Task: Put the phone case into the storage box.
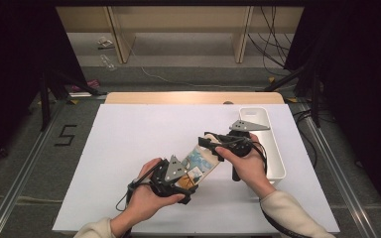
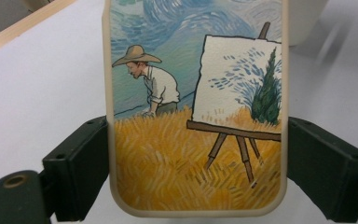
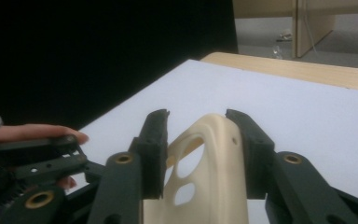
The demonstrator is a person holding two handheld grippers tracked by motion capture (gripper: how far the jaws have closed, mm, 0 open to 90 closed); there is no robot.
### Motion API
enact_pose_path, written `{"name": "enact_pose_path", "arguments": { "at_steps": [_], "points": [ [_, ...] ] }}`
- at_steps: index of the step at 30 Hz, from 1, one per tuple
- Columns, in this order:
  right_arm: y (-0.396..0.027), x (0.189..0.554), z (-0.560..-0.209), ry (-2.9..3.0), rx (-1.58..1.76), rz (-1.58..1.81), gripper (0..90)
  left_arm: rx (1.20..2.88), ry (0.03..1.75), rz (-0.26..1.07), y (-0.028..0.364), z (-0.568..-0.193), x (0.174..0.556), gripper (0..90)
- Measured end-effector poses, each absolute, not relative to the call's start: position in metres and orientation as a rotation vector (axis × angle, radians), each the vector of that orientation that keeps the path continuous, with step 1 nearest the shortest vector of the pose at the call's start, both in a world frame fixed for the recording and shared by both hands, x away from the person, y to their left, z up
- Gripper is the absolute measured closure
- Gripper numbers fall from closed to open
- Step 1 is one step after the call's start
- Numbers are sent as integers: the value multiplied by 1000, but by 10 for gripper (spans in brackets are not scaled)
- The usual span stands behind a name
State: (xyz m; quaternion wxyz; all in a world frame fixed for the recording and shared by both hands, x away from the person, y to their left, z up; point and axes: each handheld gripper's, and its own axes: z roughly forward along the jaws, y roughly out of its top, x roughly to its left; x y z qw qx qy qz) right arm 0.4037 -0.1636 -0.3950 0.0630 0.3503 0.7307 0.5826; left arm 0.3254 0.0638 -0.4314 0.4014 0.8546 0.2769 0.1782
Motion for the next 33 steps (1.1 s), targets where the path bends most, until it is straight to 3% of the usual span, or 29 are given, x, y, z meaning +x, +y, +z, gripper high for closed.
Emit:
{"name": "enact_pose_path", "arguments": {
  "at_steps": [10,21,33],
  "points": [
    [-163,398,-385,2256,1038,1902,789,2185,680,440,61,-435,326,114],
    [-159,384,-357,2256,863,1876,800,2131,703,403,66,-435,330,87],
    [-167,384,-344,2357,659,1736,798,2056,741,369,83,-432,340,160]
  ]
}}
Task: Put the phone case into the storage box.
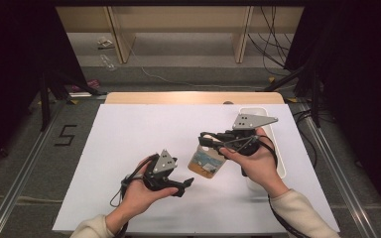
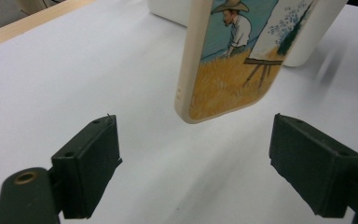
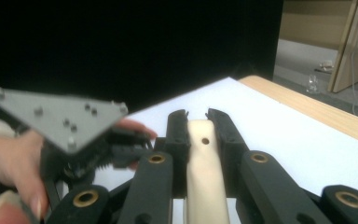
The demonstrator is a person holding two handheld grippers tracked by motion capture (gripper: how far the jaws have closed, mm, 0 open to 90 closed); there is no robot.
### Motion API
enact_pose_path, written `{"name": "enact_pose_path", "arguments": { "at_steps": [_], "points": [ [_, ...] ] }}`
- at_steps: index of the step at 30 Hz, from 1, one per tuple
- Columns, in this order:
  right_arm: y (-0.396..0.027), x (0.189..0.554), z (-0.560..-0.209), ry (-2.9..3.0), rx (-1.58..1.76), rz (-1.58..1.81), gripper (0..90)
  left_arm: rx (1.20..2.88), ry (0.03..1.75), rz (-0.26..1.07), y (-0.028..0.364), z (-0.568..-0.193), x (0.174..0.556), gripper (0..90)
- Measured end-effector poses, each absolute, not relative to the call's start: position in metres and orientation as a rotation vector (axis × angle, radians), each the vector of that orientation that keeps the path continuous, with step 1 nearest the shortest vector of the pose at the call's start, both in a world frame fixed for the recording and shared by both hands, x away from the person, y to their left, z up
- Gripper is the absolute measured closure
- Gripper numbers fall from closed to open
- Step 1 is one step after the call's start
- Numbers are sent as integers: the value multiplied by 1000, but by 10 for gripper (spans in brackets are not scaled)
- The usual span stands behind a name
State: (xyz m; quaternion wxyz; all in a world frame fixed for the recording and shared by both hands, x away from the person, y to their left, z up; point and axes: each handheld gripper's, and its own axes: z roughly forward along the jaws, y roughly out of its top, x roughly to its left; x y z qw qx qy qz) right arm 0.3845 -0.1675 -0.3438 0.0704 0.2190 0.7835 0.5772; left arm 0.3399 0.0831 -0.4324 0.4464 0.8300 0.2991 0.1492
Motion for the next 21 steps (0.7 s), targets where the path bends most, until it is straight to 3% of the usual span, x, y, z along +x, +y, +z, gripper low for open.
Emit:
{"name": "enact_pose_path", "arguments": {
  "at_steps": [21],
  "points": [
    [-160,382,-345,2507,456,1602,797,2082,679,355,82,-435,341,228]
  ]
}}
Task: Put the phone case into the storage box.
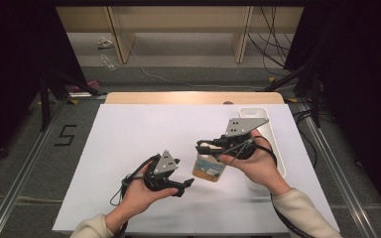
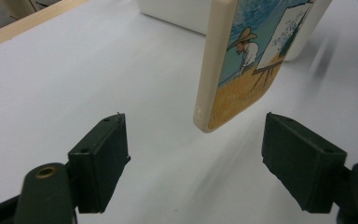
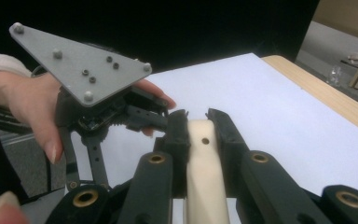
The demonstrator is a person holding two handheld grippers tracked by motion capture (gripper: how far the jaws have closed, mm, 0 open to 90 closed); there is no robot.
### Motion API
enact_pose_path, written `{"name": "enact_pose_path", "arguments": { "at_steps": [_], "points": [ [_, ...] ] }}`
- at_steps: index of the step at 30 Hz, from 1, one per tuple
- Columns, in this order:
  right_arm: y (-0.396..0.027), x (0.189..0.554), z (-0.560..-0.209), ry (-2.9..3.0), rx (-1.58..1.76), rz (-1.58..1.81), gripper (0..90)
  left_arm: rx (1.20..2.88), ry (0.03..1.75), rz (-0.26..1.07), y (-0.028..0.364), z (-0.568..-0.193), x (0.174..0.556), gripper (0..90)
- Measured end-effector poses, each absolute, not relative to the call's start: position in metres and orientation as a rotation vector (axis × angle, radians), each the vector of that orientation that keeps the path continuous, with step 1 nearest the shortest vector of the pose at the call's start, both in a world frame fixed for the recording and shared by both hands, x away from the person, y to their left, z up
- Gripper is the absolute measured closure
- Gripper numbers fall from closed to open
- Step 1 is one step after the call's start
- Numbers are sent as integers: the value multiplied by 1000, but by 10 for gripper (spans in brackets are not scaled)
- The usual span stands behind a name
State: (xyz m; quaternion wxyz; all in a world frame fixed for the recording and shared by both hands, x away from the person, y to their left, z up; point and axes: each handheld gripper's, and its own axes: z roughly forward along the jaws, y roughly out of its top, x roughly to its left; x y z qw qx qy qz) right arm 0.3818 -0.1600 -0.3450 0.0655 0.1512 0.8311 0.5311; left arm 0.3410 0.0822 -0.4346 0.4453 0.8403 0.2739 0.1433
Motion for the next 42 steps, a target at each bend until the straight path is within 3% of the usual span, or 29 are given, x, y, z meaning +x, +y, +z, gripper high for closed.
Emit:
{"name": "enact_pose_path", "arguments": {
  "at_steps": [31,42],
  "points": [
    [-151,380,-350,2569,417,1588,797,2101,586,265,67,-437,343,324],
    [-148,378,-351,2583,402,1598,797,2110,570,239,64,-440,347,401]
  ]
}}
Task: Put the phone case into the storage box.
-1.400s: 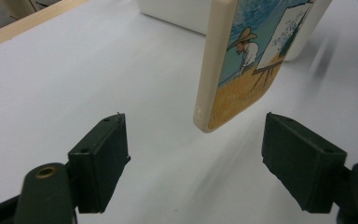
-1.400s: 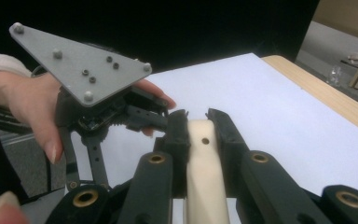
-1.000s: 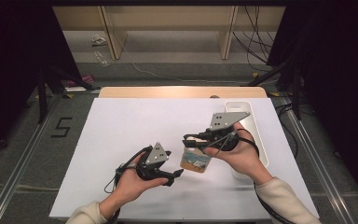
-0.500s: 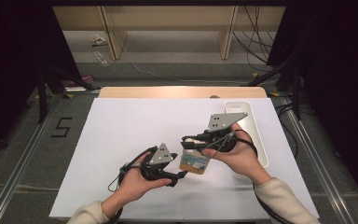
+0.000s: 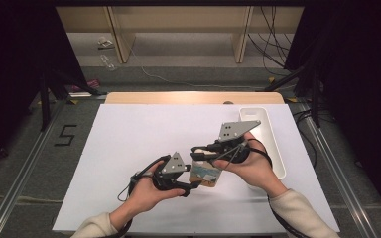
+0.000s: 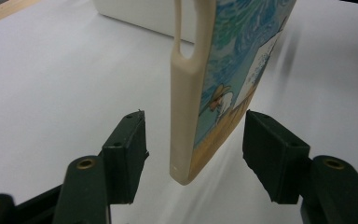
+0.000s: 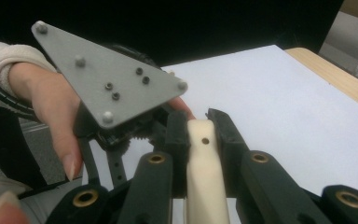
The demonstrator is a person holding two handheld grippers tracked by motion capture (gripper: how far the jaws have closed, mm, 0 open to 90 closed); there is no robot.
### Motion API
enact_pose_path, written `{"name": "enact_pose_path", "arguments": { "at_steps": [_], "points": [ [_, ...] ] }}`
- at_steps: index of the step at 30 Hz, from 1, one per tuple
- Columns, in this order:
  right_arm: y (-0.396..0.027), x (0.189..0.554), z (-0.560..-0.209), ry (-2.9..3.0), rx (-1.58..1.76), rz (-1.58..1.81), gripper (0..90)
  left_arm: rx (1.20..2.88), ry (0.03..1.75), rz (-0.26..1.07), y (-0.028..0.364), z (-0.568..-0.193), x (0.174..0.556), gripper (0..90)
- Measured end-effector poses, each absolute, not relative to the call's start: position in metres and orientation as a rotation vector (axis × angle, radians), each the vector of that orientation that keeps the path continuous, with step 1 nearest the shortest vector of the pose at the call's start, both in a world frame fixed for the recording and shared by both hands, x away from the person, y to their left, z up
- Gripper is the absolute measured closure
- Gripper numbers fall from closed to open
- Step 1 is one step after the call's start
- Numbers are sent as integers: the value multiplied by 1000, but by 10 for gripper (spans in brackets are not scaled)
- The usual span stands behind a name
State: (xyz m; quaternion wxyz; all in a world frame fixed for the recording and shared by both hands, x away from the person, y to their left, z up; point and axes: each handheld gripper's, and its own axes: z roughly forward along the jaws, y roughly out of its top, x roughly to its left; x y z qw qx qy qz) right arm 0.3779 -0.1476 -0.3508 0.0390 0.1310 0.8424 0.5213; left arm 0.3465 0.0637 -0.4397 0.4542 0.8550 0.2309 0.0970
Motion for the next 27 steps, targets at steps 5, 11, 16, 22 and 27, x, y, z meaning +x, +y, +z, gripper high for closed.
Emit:
{"name": "enact_pose_path", "arguments": {
  "at_steps": [5,11,16,22,27],
  "points": [
    [-145,377,-351,2594,395,1614,797,2113,560,236,62,-441,346,433],
    [-144,375,-351,2592,380,1640,797,2124,533,234,62,-440,345,535],
    [-144,376,-352,2589,381,1641,798,2137,524,249,62,-439,344,614],
    [-144,376,-352,2588,379,1652,798,2138,544,268,65,-437,345,722],
    [-144,376,-352,2587,373,1661,796,2143,555,265,66,-436,345,765]
  ]
}}
